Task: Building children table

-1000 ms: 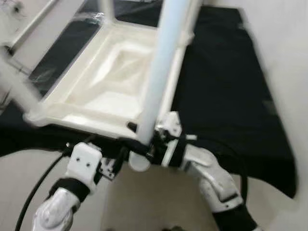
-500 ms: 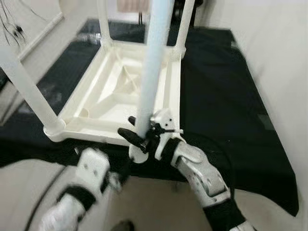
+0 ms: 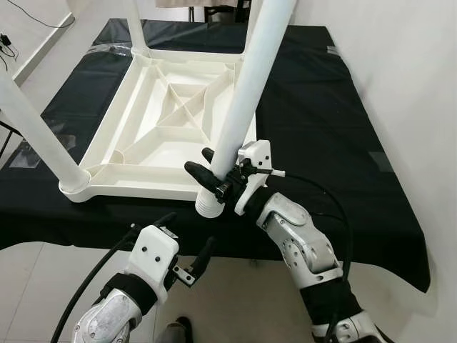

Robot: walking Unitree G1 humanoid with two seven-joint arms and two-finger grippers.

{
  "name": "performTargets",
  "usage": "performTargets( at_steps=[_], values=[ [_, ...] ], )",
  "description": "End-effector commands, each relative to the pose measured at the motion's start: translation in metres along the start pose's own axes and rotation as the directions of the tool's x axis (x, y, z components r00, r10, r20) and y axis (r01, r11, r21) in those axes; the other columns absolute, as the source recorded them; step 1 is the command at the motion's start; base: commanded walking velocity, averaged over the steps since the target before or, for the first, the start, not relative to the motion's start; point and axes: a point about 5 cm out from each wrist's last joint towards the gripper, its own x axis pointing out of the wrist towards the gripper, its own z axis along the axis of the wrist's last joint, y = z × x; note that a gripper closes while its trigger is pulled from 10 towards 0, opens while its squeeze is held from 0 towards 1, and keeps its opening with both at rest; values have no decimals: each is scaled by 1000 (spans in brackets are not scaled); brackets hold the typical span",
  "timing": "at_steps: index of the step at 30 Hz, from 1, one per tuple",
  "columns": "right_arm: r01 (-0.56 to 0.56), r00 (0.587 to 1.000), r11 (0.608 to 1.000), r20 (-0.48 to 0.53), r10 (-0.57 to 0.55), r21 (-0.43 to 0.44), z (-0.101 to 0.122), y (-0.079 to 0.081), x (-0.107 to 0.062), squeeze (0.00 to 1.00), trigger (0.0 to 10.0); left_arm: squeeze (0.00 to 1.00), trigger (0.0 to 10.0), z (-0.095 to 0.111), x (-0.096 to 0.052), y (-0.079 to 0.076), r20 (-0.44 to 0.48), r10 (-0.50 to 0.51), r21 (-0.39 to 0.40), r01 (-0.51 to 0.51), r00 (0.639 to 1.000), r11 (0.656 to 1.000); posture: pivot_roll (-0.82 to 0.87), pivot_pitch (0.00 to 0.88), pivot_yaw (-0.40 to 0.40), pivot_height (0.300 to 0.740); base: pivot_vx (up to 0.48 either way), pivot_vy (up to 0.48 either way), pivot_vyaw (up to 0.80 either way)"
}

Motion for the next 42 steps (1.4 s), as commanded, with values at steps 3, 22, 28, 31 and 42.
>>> performTargets(
  at_steps=[3, 22, 28, 31, 42],
  values=[
    [72, 997, 995, -2, -72, -66, 3, -13, 0, 0, 10000, 0, 10000, -1, -2, -4, -15, -13, 10, 13, 1000, 1000, 179, 254, -78, 740, 0, 0, 0],
    [120, 985, 989, 110, -129, 85, 31, -18, 28, 0, 10000, 0, 10000, 1, -3, -4, -14, -5, 19, 5, 1000, 1000, 189, 273, -87, 740, 0, 0, 0],
    [-86, 982, 995, 172, 75, 60, 53, -28, 13, 0, 10000, 0, 10000, -1, -2, -6, -19, -19, 18, 19, 1000, 1000, 177, 277, -91, 740, 0, 0, 0],
    [-64, 989, 995, 127, 73, -74, 59, -49, 9, 0, 10000, 0, 10000, -2, -1, -9, -23, -31, 15, 32, 999, 999, 171, 293, -93, 740, 0, 0, 0],
    [122, 987, 982, 125, -104, -146, 79, -91, 21, 0, 10000, 0, 10000, 4, -2, -11, -18, -13, 18, 13, 1000, 1000, 197, 350, -100, 740, 0, 0, 0]
  ],
)
